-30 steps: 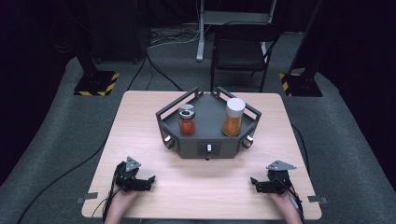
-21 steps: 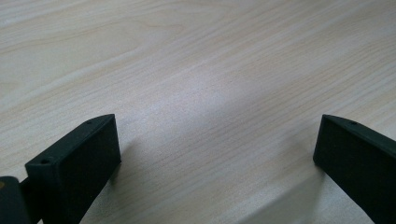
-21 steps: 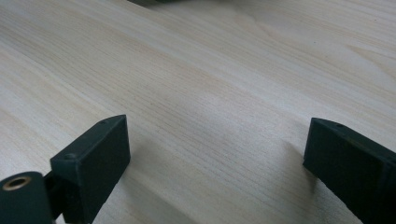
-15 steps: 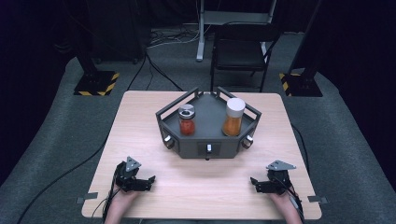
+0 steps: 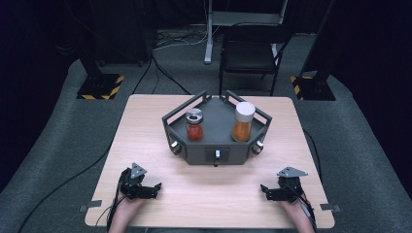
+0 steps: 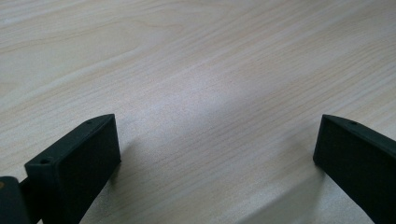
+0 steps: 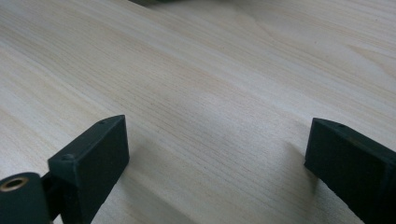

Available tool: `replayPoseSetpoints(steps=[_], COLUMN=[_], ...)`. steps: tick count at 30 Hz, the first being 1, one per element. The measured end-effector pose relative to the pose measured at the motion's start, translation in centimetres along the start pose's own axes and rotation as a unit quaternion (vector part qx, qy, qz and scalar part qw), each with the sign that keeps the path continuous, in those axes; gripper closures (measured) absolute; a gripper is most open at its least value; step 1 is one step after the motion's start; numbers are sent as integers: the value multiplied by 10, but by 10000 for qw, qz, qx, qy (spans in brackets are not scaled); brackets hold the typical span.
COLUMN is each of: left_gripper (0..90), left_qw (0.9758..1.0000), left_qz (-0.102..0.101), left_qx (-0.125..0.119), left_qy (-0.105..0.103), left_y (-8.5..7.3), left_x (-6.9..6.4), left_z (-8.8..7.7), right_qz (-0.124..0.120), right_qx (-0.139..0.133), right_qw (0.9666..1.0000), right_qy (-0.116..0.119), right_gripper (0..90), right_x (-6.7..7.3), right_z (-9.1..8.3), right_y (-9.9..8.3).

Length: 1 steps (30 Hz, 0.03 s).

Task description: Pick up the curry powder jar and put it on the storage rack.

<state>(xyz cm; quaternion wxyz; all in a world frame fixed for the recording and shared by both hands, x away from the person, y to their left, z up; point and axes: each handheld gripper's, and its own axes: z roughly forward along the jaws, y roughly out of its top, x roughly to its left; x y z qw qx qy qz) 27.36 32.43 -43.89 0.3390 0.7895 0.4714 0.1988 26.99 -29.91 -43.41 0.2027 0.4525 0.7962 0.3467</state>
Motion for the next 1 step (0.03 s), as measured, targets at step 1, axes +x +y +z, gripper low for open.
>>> replayPoseSetpoints(steps=[1], left_gripper=[4], left_qw=[10000], left_qz=[0], left_qx=[0], left_qy=[0], left_y=[0], left_x=[0], left_z=[0], right_qz=[0], right_qx=[0], right_qw=[10000], right_qy=[0], right_gripper=[49], right_x=[0], right_z=[0], right_y=[0])
